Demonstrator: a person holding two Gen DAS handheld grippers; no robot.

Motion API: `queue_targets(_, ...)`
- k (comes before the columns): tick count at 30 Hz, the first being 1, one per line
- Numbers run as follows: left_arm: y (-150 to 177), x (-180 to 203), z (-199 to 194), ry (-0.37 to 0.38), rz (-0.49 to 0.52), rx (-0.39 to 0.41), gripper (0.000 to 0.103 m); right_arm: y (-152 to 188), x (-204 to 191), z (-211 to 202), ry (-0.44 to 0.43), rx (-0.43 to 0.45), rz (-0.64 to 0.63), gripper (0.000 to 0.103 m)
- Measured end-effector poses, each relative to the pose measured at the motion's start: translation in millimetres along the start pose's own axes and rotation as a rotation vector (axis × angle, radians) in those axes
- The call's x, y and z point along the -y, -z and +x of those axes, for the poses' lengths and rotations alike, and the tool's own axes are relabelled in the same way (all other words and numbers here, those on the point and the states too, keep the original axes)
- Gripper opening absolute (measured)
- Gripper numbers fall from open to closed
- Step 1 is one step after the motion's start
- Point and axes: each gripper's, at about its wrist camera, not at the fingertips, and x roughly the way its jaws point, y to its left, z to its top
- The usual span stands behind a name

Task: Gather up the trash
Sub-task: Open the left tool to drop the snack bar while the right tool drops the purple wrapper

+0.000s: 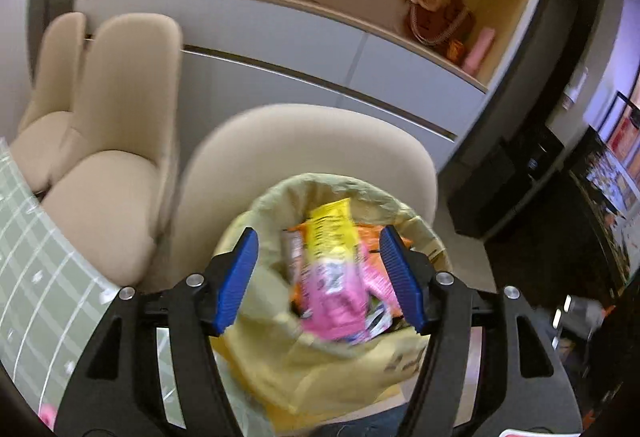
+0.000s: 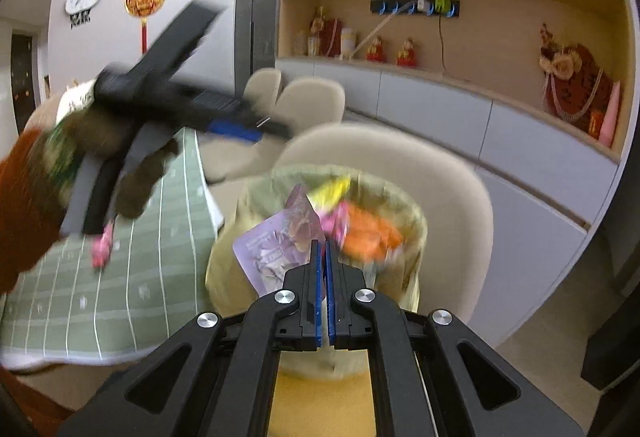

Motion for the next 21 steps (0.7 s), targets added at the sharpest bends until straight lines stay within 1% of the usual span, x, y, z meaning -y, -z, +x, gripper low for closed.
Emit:
queue_targets(3,22.0,-10.1,-21.1,-0.063,0.013,-0.010,0.060,-29.0,8.7,25.9,0.034,-0.001,-0.018,0.004)
queue_targets(5,37.6,-13.8,-30.1,-0.102,0.023,-0.022,0.060,-45.4,14.3,54.8,0.037,-0.041,-0.030,0.004)
queue_targets(6,45.3,-15.0,-33.5,-0.115,0.022,-0.027,0.060,-51.7,18.2,74.5,0.028,-0.080,-0.022,0.004)
queue_targets(8,62.3,-20.3,-42.8,-0.118,0.008,-0.040,0.060,-54.4,22.7,105.0,0.009,-0.155,-0.003,0.004)
queue_targets(9,68.5,-22.9,-47.1,-0.118,-0.003,-0.042,0.060,-52.7,23.7,116.4,0.000,-0.188,0.004,0.004)
queue_targets(11,84.7,-27.9,-53.6,-0.126,-0.021,-0.045,0.060,-42.4,25.6,143.9,-0.017,-0.280,0.030,0.004)
queue_targets(13,95.3,-34.2,-58.4,-0.142,-0.036,-0.050,0.060,-31.2,24.9,155.1,-0.021,-0.324,0.038,0.004)
queue_targets(15,107.6,-39.5,-60.8,-0.160,-0.052,-0.060,0.060,-20.3,24.2,159.1,-0.015,-0.342,0.044,0.004)
queue_targets(18,119.9,-44.9,-65.4,-0.172,-0.077,-0.070,0.060,-11.9,26.1,159.4,-0.021,-0.352,0.072,0.004)
queue_targets(21,127.8,-48.8,-72.5,-0.191,-0.099,-0.053,0.060,-12.6,25.6,151.5,-0.055,-0.340,0.096,0.004)
